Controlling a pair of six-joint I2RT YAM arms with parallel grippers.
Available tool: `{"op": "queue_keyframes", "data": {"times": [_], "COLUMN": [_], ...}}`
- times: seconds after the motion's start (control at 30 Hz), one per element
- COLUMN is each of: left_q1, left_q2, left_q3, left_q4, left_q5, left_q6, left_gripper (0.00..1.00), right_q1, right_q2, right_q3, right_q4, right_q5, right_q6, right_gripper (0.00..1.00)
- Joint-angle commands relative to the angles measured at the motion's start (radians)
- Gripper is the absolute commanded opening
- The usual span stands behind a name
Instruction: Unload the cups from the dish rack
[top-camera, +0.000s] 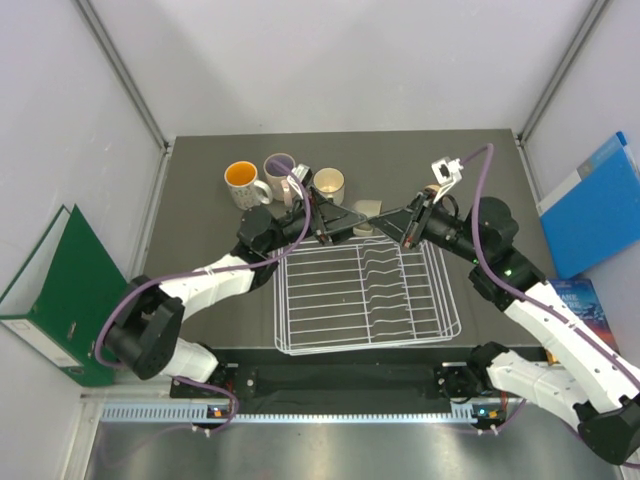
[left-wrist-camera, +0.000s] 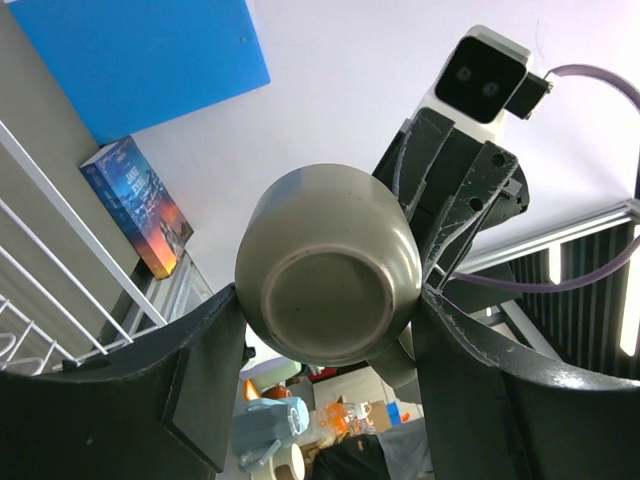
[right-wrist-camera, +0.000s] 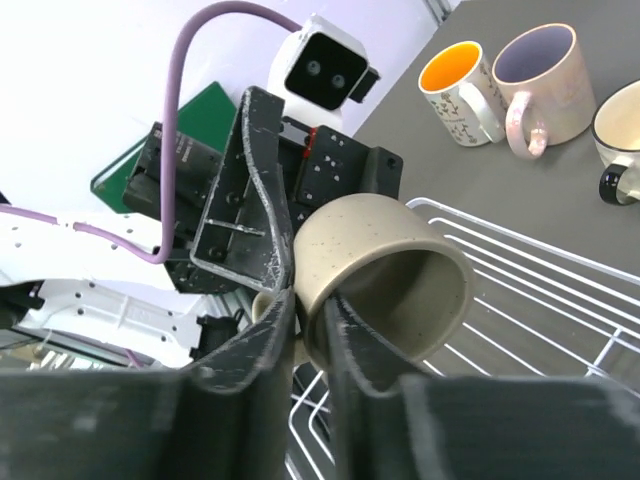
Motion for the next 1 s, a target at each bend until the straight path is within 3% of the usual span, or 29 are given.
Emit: {"op": "queue_keyframes", "data": {"times": [0.0,0.03,0.13,0.17,0.23,0.27,0.43,0.67,0.77,0.8,0.9,0.97], "left_q1": [-0.027,-0.027,-0.027,-0.025,-0.024,-0.022,-0.012,0.030,0.077,0.090,0.136,0.163], "left_q2": [0.007,0.007,0.010,0.013,0.016,0.019,0.057,0.073,0.008,-0.015,-0.108,-0.138], "left_q3": [0.006,0.010,0.023,0.029,0.048,0.054,0.112,0.128,0.094,0.083,0.011,-0.036], "left_q4": [0.120,0.117,0.085,0.056,0.028,0.013,-0.038,-0.100,-0.335,-0.399,-0.565,-0.631], "left_q5": [0.057,0.055,0.054,0.052,0.050,0.044,0.046,-0.018,-0.173,-0.222,-0.391,-0.410], "left_q6": [0.018,0.019,0.042,0.060,0.080,0.094,0.111,0.114,0.163,0.179,0.167,0.143], "left_gripper": [0.00,0.00,0.02,0.10,0.37,0.67,0.99,0.99,0.99,0.99,0.99,0.99], "right_q1": [0.013,0.013,0.014,0.014,0.014,0.013,0.017,0.016,0.014,0.010,-0.033,-0.099], "right_q2": [0.016,0.013,0.000,-0.003,-0.013,-0.017,-0.032,-0.038,0.017,0.070,0.199,0.267], "right_q3": [0.039,0.035,0.029,0.027,0.032,0.035,0.053,0.105,0.196,0.258,0.374,0.456], "right_q4": [0.075,0.075,0.066,0.059,0.046,0.034,-0.018,-0.130,-0.318,-0.367,-0.532,-0.586], "right_q5": [-0.009,-0.010,-0.018,-0.019,-0.016,-0.012,0.007,0.115,0.360,0.508,0.696,0.735], "right_q6": [0.004,0.004,0.000,-0.005,-0.011,-0.015,-0.042,-0.092,-0.143,-0.166,-0.195,-0.175], "right_gripper": [0.10,0.00,0.00,0.00,0.00,0.00,0.00,0.00,0.00,0.00,0.00,0.00]}}
